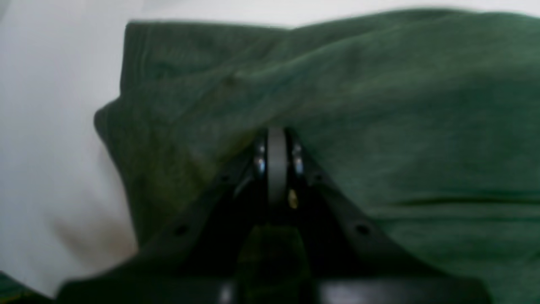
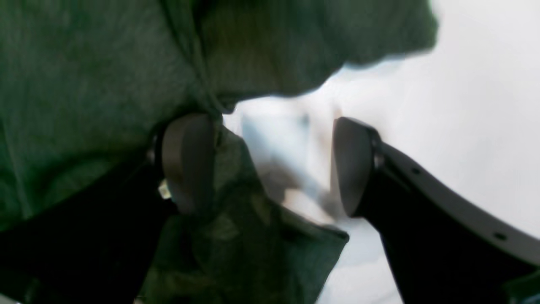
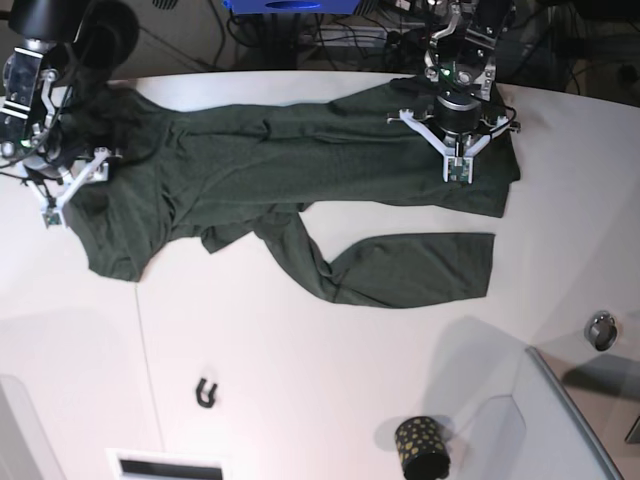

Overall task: Layout the t-shirt on the table in an organized manner, then fold the t-shirt properly
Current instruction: 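Grasp the collar-end fabric with the right gripper, then pull the grasped fabric with the right gripper away from the left gripper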

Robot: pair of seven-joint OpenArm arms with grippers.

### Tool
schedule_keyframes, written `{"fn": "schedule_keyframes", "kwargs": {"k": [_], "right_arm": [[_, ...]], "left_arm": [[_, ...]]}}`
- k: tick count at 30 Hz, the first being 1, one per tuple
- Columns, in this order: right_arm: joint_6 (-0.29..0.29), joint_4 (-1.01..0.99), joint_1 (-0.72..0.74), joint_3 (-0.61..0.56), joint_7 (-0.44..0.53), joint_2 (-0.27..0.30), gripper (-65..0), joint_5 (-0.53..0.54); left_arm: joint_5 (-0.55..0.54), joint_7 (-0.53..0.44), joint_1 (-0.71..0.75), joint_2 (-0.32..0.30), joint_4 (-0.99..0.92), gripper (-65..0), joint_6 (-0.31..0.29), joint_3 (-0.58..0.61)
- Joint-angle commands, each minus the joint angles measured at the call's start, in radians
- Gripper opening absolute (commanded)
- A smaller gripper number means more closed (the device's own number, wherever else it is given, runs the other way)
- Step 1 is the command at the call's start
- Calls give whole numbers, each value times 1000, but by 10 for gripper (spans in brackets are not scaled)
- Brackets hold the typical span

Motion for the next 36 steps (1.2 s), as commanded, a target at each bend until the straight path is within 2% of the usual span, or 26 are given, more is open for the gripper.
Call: {"fn": "schedule_keyframes", "kwargs": {"k": [1, 2, 4, 5, 9, 13, 18, 22, 25, 27, 30, 32, 33, 34, 36], "right_arm": [[2, 9, -7, 2, 10, 7, -312, -1], [22, 15, -11, 2, 11, 7, -372, -1], [62, 30, -16, 10, 4, 6, -537, -1], [73, 36, -19, 12, 1, 6, -591, -1], [73, 42, -36, 16, -12, 12, -611, -1], [79, 70, -47, 133, -12, 7, -614, -1], [79, 243, -96, 220, -13, 4, -614, -1], [81, 365, -131, 231, -96, 3, -614, 2], [84, 380, -126, 203, -119, -23, -603, 4], [131, 382, -125, 165, -122, -34, -558, 4], [211, 371, -116, 68, -122, -46, -383, 4], [222, 342, -108, 21, -122, -55, -251, 4], [222, 325, -96, 16, -120, -62, -212, 2], [222, 305, -83, 22, -120, -66, -197, 2], [222, 266, -62, 22, -117, -65, -228, 2]], "left_arm": [[12, -17, -14, -4, 3, -650, 8, 1], [12, -17, -20, -4, -10, -650, 8, 1], [12, -17, -27, -4, -39, -650, 8, -4], [12, -17, -29, -4, -51, -650, 8, -5], [12, -19, -57, -4, -100, -650, 8, -7], [12, -20, -80, -4, -139, -650, 8, -5], [12, -19, -84, -4, -137, -650, 8, -5], [12, -19, -84, 2, -131, -650, 8, -5], [12, -19, -84, 8, -132, -650, 8, -5], [12, -19, -83, 9, -132, -650, 8, -1], [12, -19, -83, 9, -132, -650, 8, -1], [12, -19, -83, 9, -132, -650, 8, -2], [12, -19, -83, 9, -131, -650, 8, -4], [12, -19, -83, 9, -131, -650, 8, -4], [12, -19, -81, 9, -131, -650, 8, -4]]}}
